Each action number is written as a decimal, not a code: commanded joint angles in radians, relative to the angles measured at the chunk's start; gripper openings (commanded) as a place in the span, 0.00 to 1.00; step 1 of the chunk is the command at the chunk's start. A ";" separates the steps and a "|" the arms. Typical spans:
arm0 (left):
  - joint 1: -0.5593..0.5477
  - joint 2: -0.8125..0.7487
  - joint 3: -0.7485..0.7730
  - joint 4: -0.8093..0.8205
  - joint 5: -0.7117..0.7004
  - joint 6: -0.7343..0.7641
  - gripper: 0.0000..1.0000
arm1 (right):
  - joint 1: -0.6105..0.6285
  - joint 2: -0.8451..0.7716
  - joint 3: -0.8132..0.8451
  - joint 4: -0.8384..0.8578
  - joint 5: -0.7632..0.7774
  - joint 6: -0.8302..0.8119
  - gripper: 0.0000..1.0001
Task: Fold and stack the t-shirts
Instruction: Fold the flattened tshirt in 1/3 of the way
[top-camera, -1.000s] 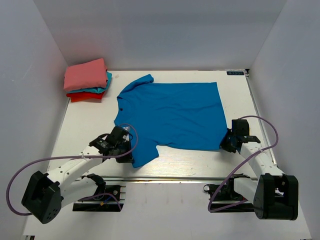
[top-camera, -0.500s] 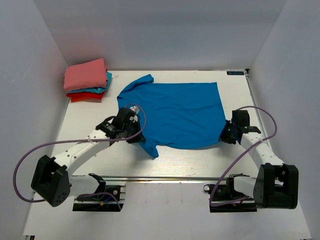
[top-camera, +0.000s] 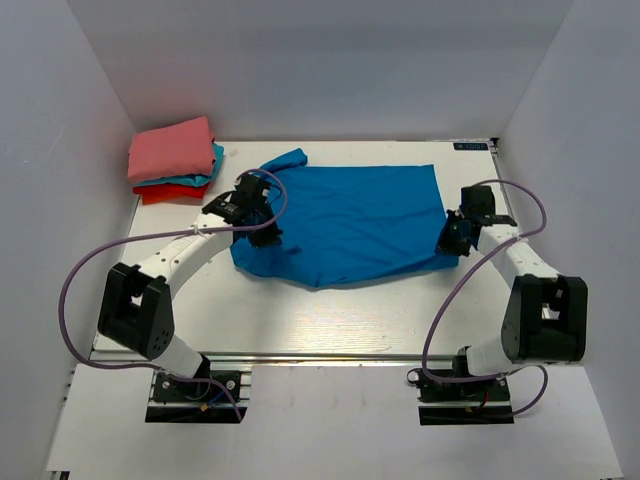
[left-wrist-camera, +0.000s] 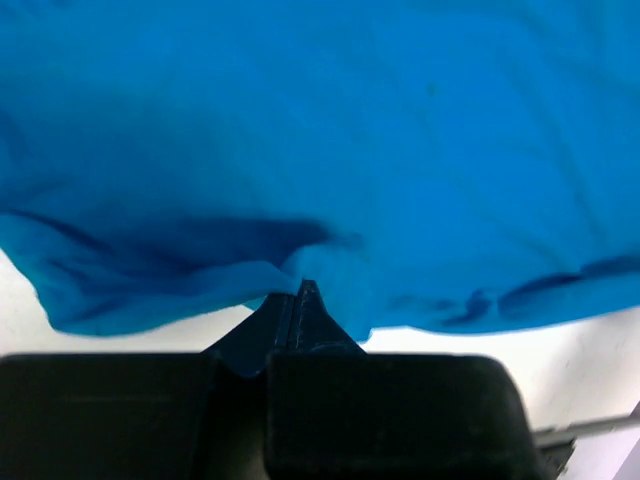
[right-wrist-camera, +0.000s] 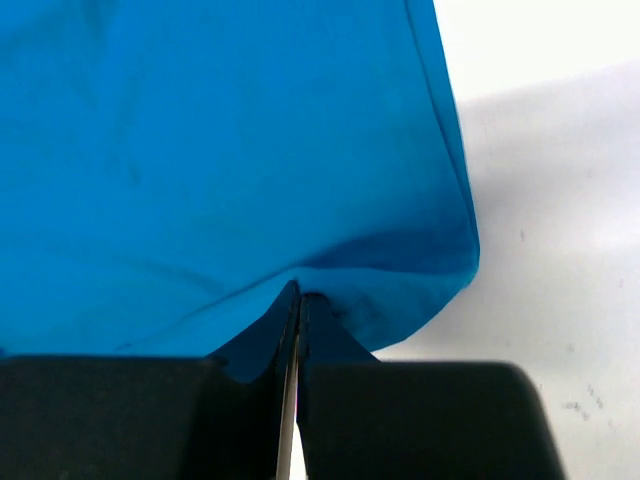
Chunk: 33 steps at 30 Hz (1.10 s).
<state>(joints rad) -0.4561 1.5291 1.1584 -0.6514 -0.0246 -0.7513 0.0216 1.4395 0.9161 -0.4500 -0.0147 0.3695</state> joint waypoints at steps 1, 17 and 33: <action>0.043 -0.006 0.050 0.044 -0.031 -0.013 0.00 | 0.000 0.036 0.075 -0.012 -0.005 -0.037 0.00; 0.139 0.012 0.070 0.321 0.001 0.145 0.00 | 0.001 0.194 0.257 -0.012 -0.022 -0.122 0.00; 0.211 0.274 0.210 0.503 0.077 0.371 0.00 | -0.002 0.381 0.460 -0.013 -0.048 -0.227 0.00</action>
<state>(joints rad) -0.2604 1.7748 1.3102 -0.2333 0.0299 -0.4541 0.0216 1.7817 1.3140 -0.4717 -0.0414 0.1833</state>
